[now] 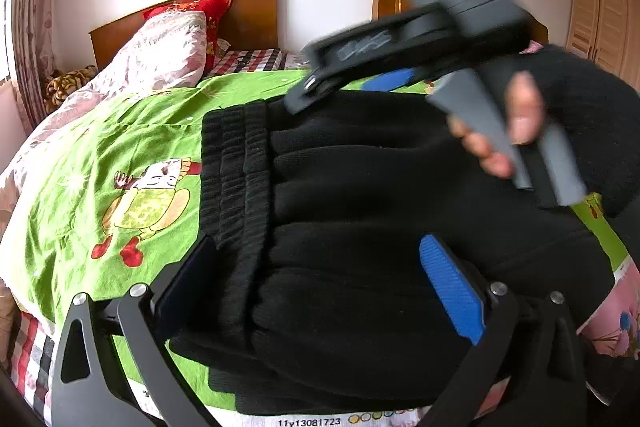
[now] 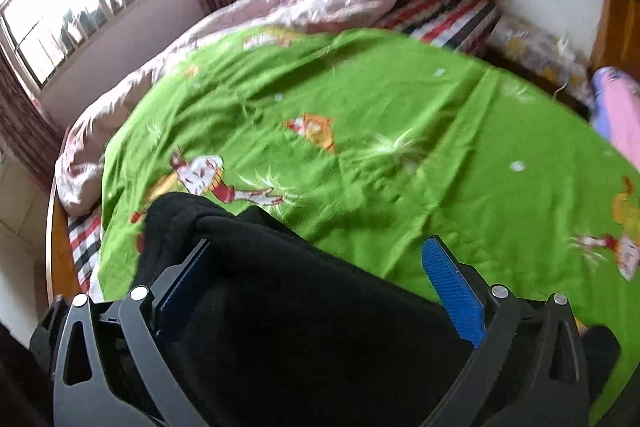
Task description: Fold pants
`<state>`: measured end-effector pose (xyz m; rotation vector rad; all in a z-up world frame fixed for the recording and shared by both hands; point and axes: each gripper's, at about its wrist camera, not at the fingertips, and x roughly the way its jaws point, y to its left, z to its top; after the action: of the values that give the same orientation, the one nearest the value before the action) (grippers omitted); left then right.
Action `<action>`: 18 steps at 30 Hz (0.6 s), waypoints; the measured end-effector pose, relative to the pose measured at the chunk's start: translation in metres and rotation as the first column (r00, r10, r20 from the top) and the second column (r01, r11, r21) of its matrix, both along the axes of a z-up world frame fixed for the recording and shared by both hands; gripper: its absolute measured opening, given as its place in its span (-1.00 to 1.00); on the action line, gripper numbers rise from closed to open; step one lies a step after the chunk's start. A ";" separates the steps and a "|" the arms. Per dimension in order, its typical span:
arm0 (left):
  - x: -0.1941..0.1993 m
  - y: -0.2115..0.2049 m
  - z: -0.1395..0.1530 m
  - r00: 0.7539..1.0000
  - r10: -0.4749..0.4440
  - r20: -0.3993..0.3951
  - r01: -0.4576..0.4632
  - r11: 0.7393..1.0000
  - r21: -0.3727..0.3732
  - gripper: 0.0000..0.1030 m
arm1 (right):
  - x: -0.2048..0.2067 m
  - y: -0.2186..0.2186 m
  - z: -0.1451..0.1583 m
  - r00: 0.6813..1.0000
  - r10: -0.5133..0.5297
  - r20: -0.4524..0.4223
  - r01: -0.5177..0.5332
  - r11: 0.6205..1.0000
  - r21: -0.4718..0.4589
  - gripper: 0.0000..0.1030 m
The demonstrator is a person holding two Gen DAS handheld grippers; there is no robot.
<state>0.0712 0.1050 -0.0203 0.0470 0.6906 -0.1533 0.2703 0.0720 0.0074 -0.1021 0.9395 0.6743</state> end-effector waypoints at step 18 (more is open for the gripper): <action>-0.081 -0.024 0.036 0.930 0.178 0.321 -0.229 0.965 0.127 0.97 | -0.299 -0.179 0.001 0.841 -0.269 0.469 0.266 0.961 0.073 0.91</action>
<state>-0.0100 0.0808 0.0153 0.1520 0.3906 0.1114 -0.0282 -0.1067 0.0084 -0.1222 0.4609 0.3622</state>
